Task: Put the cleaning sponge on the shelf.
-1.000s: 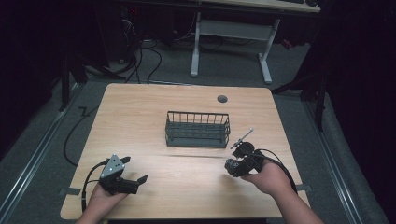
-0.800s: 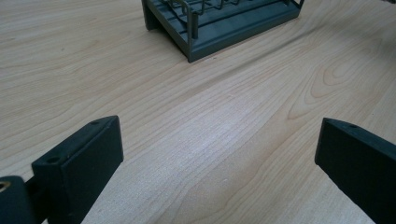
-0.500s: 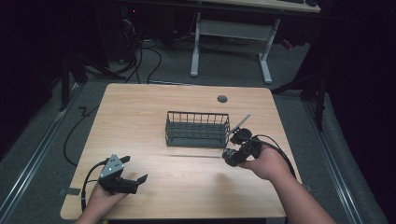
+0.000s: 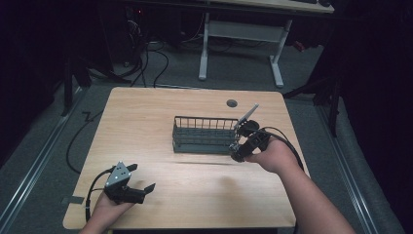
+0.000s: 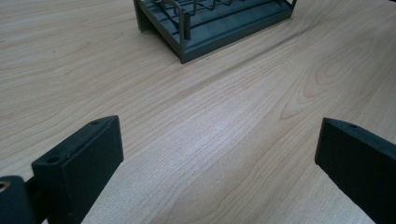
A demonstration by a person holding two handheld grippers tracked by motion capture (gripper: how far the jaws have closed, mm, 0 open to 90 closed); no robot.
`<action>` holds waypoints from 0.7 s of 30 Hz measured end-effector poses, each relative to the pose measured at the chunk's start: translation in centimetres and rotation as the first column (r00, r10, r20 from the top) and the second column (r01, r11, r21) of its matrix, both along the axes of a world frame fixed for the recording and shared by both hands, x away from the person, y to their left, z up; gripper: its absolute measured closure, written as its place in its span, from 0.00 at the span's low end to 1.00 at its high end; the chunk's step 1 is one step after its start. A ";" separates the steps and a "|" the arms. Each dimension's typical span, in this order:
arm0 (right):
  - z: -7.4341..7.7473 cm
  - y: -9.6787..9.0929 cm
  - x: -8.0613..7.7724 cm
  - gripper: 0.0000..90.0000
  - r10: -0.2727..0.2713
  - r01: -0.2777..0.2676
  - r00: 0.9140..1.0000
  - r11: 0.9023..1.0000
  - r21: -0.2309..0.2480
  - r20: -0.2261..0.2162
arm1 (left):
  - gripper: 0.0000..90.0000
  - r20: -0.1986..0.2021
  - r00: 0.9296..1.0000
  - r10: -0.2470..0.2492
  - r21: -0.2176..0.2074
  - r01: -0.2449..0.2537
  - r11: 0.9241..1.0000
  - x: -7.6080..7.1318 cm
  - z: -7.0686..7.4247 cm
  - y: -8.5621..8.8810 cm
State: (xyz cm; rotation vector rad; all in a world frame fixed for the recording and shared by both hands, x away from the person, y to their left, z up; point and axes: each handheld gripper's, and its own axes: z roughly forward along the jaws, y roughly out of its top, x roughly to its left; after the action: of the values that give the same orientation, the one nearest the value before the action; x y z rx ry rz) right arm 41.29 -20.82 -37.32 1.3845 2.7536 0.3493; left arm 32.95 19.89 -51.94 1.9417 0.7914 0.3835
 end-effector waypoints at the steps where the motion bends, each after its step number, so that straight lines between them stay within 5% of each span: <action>1: 0.1 0.1 0.2 0.50 -0.003 0.003 1.000 1.000 0.001 0.003 | 0.02 0.000 1.000 0.001 -0.001 -0.001 1.000 0.0 0.0 0.0; 21: 1.3 3.4 5.0 0.50 0.003 -0.002 1.000 0.999 -0.035 0.026 | 0.02 0.002 1.000 -0.005 -0.001 0.005 1.000 0.0 0.0 0.0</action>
State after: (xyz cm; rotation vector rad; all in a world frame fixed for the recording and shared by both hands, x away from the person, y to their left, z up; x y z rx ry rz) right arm 46.33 -17.38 -36.03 1.3586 2.7280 0.3156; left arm 32.94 19.94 -51.97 1.9416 0.7847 0.3821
